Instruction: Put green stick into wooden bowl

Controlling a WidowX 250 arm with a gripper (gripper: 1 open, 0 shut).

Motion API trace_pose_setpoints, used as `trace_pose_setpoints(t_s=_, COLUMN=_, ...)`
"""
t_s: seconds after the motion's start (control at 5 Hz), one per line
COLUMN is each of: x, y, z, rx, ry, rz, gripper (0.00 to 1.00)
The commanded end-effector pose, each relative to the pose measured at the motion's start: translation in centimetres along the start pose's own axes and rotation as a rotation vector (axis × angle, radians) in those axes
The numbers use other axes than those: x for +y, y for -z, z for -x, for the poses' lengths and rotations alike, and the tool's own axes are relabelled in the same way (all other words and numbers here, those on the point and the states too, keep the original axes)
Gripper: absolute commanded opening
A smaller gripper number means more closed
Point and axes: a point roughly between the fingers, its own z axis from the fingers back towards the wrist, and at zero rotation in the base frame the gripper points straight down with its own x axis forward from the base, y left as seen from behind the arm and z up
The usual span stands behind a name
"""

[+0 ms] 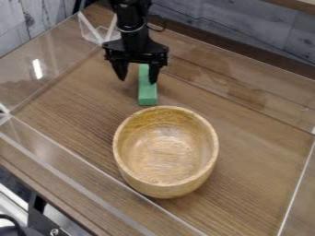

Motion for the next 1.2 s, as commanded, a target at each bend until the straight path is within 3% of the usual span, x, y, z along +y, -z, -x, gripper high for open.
trace_pose_setpoints(t_s=0.0, x=-0.44, y=-0.34, z=-0.78, rx=-0.021, ry=-0.002, rz=-0.004, gripper=1.00)
trace_pose_setpoints(t_s=0.4, x=-0.55, y=0.52, z=-0.56, rx=0.004, ry=-0.013, rz=-0.020, gripper=1.00)
trace_pose_setpoints(t_s=1.0, x=-0.71, y=0.34, z=0.01, rx=0.067, ry=-0.009, rz=-0.040, gripper=1.00)
